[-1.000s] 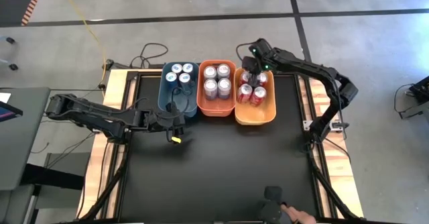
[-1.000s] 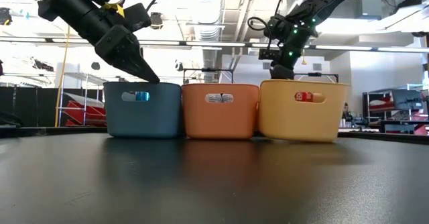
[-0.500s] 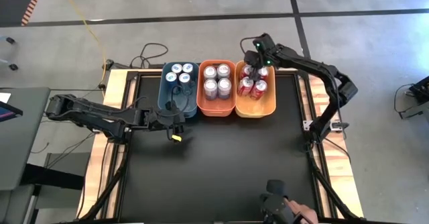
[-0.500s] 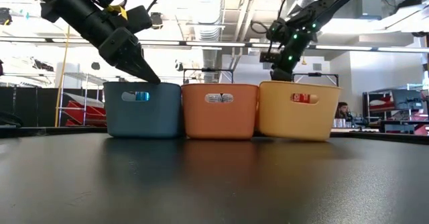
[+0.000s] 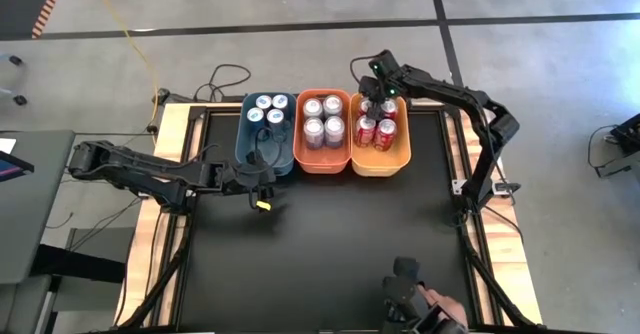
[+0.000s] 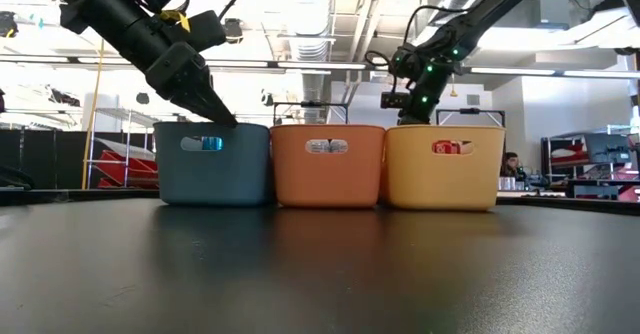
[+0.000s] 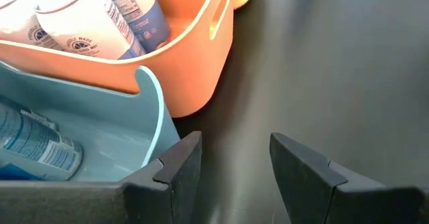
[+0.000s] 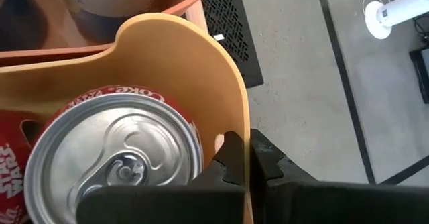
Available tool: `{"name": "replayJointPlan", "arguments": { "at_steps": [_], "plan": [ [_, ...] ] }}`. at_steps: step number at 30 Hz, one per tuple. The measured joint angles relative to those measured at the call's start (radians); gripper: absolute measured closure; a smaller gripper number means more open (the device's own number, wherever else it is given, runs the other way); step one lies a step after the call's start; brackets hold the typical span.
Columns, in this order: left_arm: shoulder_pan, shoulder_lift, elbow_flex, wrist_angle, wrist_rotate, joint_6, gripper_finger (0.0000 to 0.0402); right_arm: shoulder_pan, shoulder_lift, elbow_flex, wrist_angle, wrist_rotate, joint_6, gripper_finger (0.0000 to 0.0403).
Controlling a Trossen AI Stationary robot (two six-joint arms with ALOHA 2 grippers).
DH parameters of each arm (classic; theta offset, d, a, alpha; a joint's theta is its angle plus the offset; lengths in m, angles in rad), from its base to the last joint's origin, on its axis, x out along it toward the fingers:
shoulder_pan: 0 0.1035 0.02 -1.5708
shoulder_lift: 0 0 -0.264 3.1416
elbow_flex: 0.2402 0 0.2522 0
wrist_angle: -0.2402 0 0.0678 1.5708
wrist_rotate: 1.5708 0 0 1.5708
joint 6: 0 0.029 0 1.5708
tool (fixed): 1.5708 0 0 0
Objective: Sort soda cans
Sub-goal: Move the yellow bin to the top right of the table
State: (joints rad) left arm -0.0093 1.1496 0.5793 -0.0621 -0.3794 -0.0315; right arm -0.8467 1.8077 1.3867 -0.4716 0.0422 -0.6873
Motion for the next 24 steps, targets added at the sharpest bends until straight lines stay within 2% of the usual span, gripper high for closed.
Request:
{"name": "replayJointPlan", "arguments": {
  "at_steps": [9, 12, 16, 24],
  "plan": [
    [0.0, 0.0, 0.0, 0.0, -0.001, 0.009, 0.0229, -0.005, -0.002, 0.019, -0.001, 0.01, 0.016, 0.0394],
    [0.0, 0.0, 0.0, 0.0, 0.0, 0.003, 0.0229, 0.006, -0.004, 0.02, -0.023, 0.014, 0.039, 0.0382],
    [0.0, 0.0, 0.0, -0.001, -0.001, -0.001, 0.0229, 0.018, -0.003, 0.02, -0.046, 0.024, 0.053, 0.0336],
    [0.0, 0.0, 0.0, -0.019, -0.001, -0.014, 0.0229, 0.02, -0.036, 0.021, -0.018, 0.012, 0.12, 0.0214]
  ]
}}
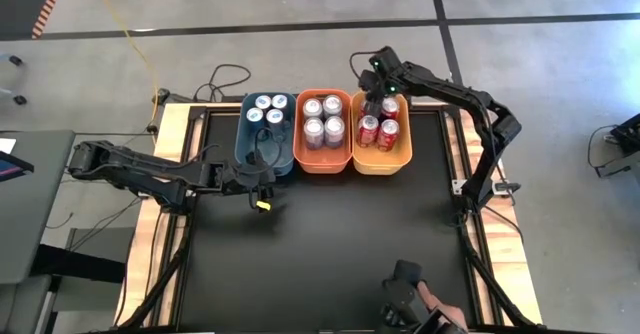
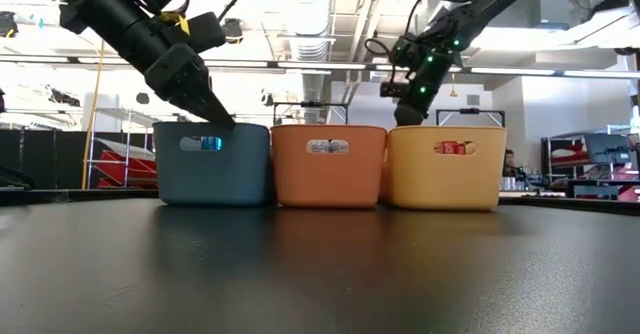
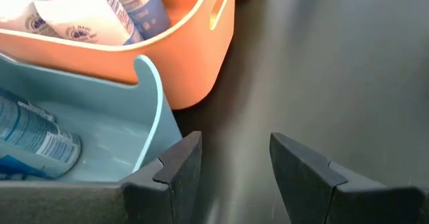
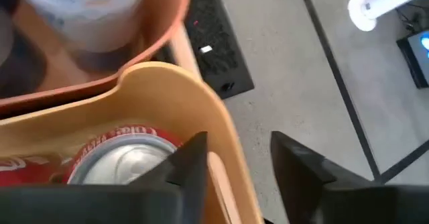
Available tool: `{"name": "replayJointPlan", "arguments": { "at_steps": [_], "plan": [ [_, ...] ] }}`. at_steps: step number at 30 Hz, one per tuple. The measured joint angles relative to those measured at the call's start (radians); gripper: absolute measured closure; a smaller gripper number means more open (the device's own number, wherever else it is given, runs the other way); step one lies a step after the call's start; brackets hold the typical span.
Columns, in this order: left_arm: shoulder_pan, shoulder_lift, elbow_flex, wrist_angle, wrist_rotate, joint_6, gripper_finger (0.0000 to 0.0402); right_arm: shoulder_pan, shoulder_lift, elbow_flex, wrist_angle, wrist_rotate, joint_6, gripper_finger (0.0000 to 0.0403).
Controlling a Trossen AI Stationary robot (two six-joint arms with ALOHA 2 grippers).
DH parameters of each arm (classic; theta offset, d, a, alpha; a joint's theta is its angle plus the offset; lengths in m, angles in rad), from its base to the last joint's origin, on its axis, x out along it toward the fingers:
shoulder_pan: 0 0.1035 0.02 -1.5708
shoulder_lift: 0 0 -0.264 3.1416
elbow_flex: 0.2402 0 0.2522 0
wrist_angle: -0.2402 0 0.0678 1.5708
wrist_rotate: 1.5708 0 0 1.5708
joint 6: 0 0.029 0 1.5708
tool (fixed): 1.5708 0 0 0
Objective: Sort soda cans
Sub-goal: Move the yellow bin to the top right of the table, then return to Home Position
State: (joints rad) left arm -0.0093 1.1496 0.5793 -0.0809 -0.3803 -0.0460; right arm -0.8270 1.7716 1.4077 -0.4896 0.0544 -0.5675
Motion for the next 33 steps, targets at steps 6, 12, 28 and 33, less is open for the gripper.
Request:
{"name": "replayJointPlan", "arguments": {
  "at_steps": [6, 12, 28, 33],
  "plan": [
    [-0.001, -0.036, 0.0, -0.023, -0.001, -0.02, 0.0229, 0.002, -0.128, -0.001, 0.03, -0.033, 0.191, 0.0161],
    [-0.04, -0.203, 0.0, -0.072, -0.017, -0.031, 0.0231, 0.025, -0.323, -0.059, -0.008, -0.131, 0.43, 0.0189],
    [-0.225, -0.457, -0.001, -0.15, -0.141, -0.004, 0.0396, 0.629, -0.868, -0.703, 0.672, -0.128, 0.633, 0.0399],
    [-0.259, -0.457, -0.032, -0.047, -0.137, -0.006, 0.04, 0.824, -0.876, -0.837, 0.923, -0.036, 0.626, 0.0401]
  ]
}}
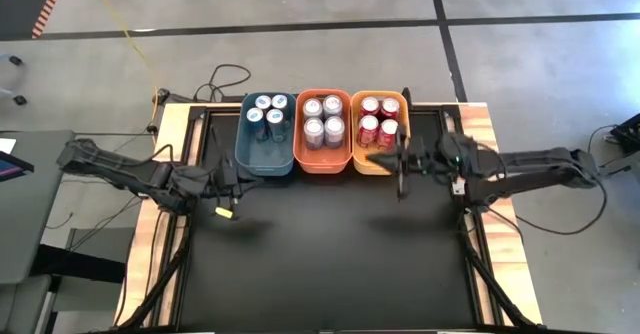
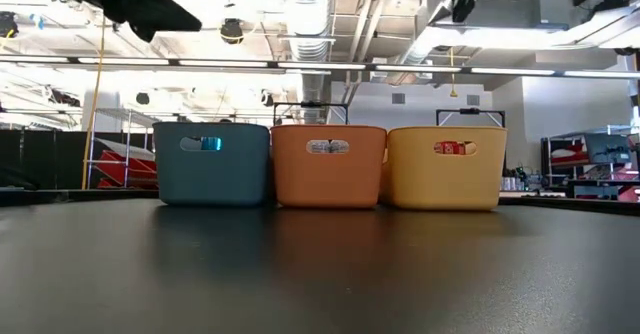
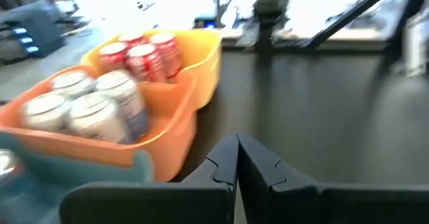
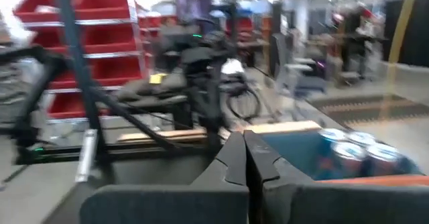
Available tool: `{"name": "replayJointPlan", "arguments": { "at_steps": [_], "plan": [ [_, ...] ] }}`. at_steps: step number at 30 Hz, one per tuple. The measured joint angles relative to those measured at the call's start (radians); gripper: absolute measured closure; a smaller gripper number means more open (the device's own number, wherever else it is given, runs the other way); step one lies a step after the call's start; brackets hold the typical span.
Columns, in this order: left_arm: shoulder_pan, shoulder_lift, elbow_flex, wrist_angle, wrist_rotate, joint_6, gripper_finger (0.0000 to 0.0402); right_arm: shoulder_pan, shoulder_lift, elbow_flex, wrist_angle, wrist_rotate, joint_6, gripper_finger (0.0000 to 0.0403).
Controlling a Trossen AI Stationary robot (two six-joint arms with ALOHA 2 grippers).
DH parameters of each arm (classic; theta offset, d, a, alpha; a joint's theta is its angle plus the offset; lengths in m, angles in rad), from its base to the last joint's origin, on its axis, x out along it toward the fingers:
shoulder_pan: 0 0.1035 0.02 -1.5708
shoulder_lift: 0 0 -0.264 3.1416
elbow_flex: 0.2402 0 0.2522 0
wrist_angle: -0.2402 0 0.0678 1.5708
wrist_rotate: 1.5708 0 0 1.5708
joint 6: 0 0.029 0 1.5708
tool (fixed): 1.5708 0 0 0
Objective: Sort soda cans
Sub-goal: Return to Home Position
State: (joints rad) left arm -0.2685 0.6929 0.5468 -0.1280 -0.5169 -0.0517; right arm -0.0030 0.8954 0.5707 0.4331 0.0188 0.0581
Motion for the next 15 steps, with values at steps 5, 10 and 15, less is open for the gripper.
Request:
{"name": "replayJointPlan", "arguments": {
  "at_steps": [5, 10, 15],
  "plan": [
    [-0.078, 0.015, -0.046, 0.178, 0.073, -0.012, 0.0401, 0.128, 0.011, -0.009, 0.079, 0.034, -0.011, 0.0402],
    [-0.158, 0.073, -0.061, 0.256, -0.005, 0.008, 0.0401, 0.221, 0.048, -0.001, 0.089, 0.043, -0.05, 0.0402],
    [-0.176, 0.105, -0.062, 0.329, -0.022, 0.01, 0.0401, 0.26, 0.096, -0.001, 0.175, 0.131, -0.063, 0.0402]
  ]
}}
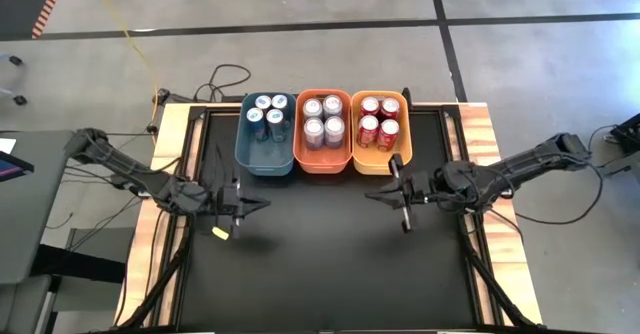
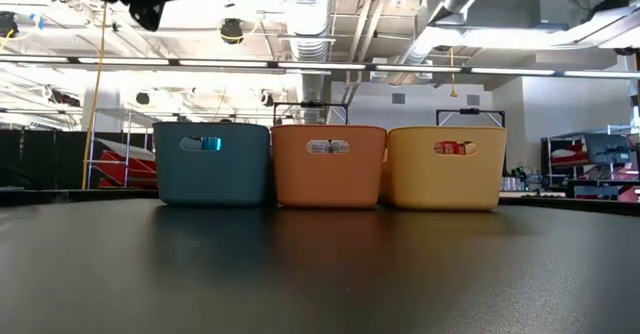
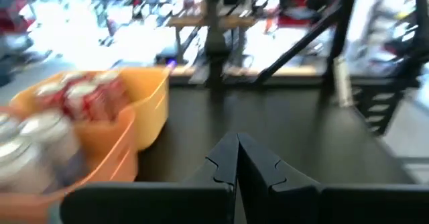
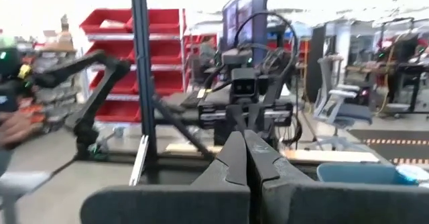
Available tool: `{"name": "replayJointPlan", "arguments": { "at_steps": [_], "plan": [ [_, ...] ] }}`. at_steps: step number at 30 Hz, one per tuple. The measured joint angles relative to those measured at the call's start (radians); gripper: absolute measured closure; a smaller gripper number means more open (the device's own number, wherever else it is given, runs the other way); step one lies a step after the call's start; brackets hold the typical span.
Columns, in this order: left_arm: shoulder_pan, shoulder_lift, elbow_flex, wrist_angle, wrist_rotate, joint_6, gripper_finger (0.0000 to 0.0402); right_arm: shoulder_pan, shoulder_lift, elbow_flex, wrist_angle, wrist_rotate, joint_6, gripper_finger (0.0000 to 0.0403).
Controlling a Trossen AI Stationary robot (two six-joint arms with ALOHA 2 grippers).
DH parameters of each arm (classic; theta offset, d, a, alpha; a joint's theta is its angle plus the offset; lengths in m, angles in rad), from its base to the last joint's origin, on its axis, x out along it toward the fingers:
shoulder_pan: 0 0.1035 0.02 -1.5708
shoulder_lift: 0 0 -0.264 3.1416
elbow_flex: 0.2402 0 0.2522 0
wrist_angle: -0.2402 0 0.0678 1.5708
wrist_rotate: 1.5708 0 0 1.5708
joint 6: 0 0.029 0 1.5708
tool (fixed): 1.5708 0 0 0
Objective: Sort soda cans
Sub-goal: Return to Home Position
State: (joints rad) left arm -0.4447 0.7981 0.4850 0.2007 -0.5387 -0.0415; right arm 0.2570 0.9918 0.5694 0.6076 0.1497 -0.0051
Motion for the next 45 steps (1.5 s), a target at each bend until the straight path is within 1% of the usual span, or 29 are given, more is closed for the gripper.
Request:
{"name": "replayJointPlan", "arguments": {
  "at_steps": [4, 6, 9, 12, 15, 18, 21, 24, 25, 26, 29, 30, 35, 41, 45],
  "plan": [
    [-0.025, -0.029, 0.0, 0.065, 0.045, 0.079, 0.0401, -0.005, 0.031, 0.0, 0.035, 0.022, -0.026, 0.0403],
    [-0.036, -0.062, 0.0, 0.041, 0.045, 0.097, 0.0401, -0.015, 0.046, 0.0, 0.03, 0.047, -0.029, 0.0403],
    [-0.055, -0.114, -0.002, -0.034, 0.039, 0.092, 0.0401, -0.029, 0.076, 0.0, 0.031, 0.054, -0.018, 0.0403],
    [-0.078, -0.174, -0.05, -0.022, 0.021, 0.099, 0.0401, -0.032, 0.081, -0.002, 0.013, 0.055, -0.028, 0.0403],
    [-0.09, -0.249, -0.088, -0.018, 0.002, 0.105, 0.0401, -0.02, 0.024, -0.002, -0.04, 0.055, -0.055, 0.0403],
    [-0.099, -0.348, -0.127, -0.034, -0.007, 0.106, 0.0402, 0.018, -0.071, -0.009, -0.139, 0.062, -0.071, 0.0403],
    [-0.101, -0.442, -0.164, -0.056, -0.006, 0.12, 0.0401, 0.071, -0.146, -0.053, -0.14, 0.09, -0.088, 0.0403],
    [-0.101, -0.522, -0.206, -0.06, -0.006, 0.127, 0.0401, 0.118, -0.209, -0.107, -0.125, 0.165, -0.122, 0.0403],
    [-0.101, -0.546, -0.216, -0.065, -0.006, 0.128, 0.0401, 0.126, -0.23, -0.123, -0.116, 0.173, -0.133, 0.0403],
    [-0.101, -0.566, -0.225, -0.068, -0.005, 0.128, 0.0401, 0.132, -0.253, -0.139, -0.107, 0.17, -0.149, 0.0403],
    [-0.101, -0.622, -0.248, -0.087, -0.005, 0.142, 0.0401, 0.141, -0.317, -0.182, -0.096, 0.077, -0.186, 0.0403],
    [-0.101, -0.634, -0.257, -0.091, -0.005, 0.148, 0.0401, 0.143, -0.335, -0.19, -0.103, 0.065, -0.185, 0.0403],
    [-0.101, -0.676, -0.276, -0.107, -0.005, 0.165, 0.0401, 0.133, -0.428, -0.256, -0.104, 0.063, -0.188, 0.0403],
    [-0.101, -0.681, -0.276, -0.165, 0.033, 0.16, 0.0401, 0.058, -0.54, -0.361, -0.097, 0.05, -0.169, 0.0403],
    [-0.084, -0.681, -0.276, -0.199, 0.037, 0.142, 0.0401, -0.012, -0.554, -0.411, -0.021, -0.069, -0.128, 0.0403]
  ]
}}
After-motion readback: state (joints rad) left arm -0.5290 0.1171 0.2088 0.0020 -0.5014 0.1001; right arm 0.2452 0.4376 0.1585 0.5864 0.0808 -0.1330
